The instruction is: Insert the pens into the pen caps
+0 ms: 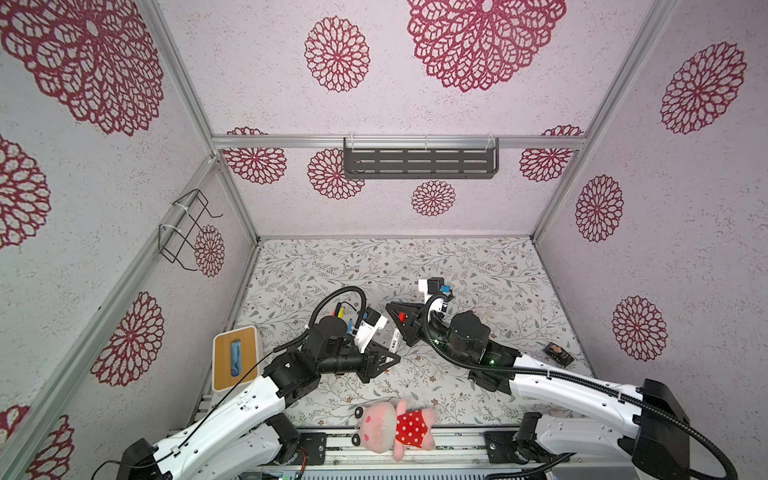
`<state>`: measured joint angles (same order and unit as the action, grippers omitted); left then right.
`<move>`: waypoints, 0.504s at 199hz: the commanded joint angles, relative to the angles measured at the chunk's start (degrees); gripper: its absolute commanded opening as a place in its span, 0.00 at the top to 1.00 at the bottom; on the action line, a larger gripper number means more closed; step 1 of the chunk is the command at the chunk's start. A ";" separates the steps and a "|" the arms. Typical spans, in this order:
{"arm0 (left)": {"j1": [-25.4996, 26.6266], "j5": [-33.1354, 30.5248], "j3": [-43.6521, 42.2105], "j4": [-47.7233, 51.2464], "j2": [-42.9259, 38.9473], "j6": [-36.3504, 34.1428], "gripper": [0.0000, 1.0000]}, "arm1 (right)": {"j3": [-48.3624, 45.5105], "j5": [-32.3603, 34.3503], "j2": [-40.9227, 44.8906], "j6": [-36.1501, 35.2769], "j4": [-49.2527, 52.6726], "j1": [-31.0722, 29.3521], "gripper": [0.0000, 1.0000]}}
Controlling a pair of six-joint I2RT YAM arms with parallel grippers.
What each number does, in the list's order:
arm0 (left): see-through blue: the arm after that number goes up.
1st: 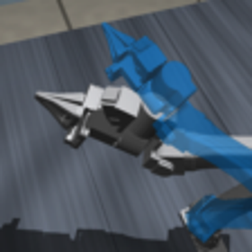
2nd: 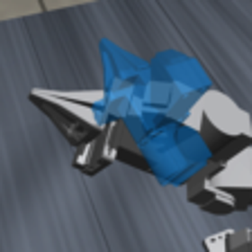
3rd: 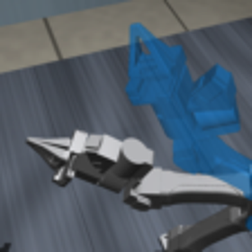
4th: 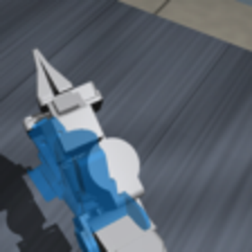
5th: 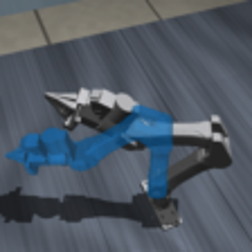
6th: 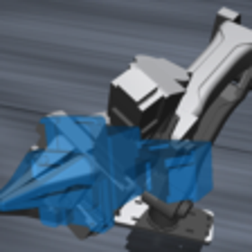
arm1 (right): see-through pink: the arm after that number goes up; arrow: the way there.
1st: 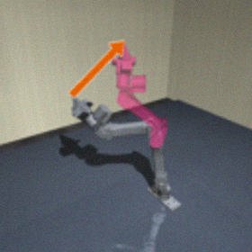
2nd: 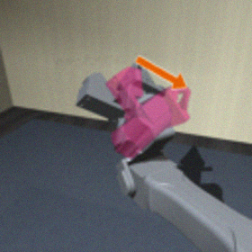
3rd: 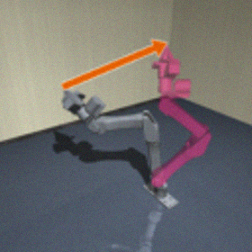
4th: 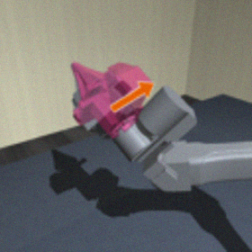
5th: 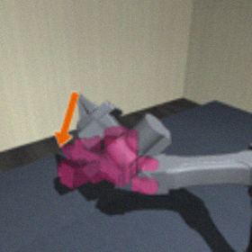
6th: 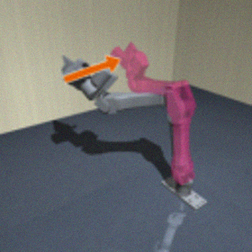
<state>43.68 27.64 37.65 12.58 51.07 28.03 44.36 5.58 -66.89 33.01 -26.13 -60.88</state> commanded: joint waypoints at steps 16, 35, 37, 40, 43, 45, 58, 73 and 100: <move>-6.06 -16.92 7.15 -19.06 -1.52 3.79 1.00 | -4.56 -16.57 -2.60 -3.15 18.81 -7.80 1.00; -6.06 -17.29 7.31 -19.03 -1.25 3.46 1.00 | -3.40 -16.48 -3.77 -3.09 20.44 -7.83 1.00; -6.06 -17.32 7.34 -19.05 -1.24 3.44 1.00 | -3.16 -16.48 -3.90 -3.06 20.73 -7.78 1.00; -6.06 -17.50 7.35 -19.01 -1.19 3.43 1.00 | -2.89 -16.42 -4.12 -3.06 21.17 -7.76 1.00; -6.11 -17.69 7.29 -19.01 -1.15 3.32 1.00 | -2.54 -16.21 -4.31 -3.09 21.61 -9.36 1.00; -6.07 -17.81 7.33 -19.00 -1.15 3.32 1.00 | -2.28 -16.06 -4.45 -3.06 21.90 -9.72 1.00; -6.11 -18.35 7.82 -18.28 -1.02 2.76 1.00 | -0.84 -14.13 -5.42 -2.68 24.85 -10.59 1.00; -6.06 -18.38 9.00 -16.51 -0.81 1.51 1.00 | 0.85 -11.86 -6.68 -1.44 28.08 -11.34 1.00; -6.06 -17.57 10.25 -14.69 -1.17 0.27 1.00 | 1.09 -9.23 -6.59 -1.10 27.34 -13.64 1.00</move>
<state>43.27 24.21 39.94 18.85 51.09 25.98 49.82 10.44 -71.59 33.04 -19.59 -64.66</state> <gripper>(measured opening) 0.183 0.180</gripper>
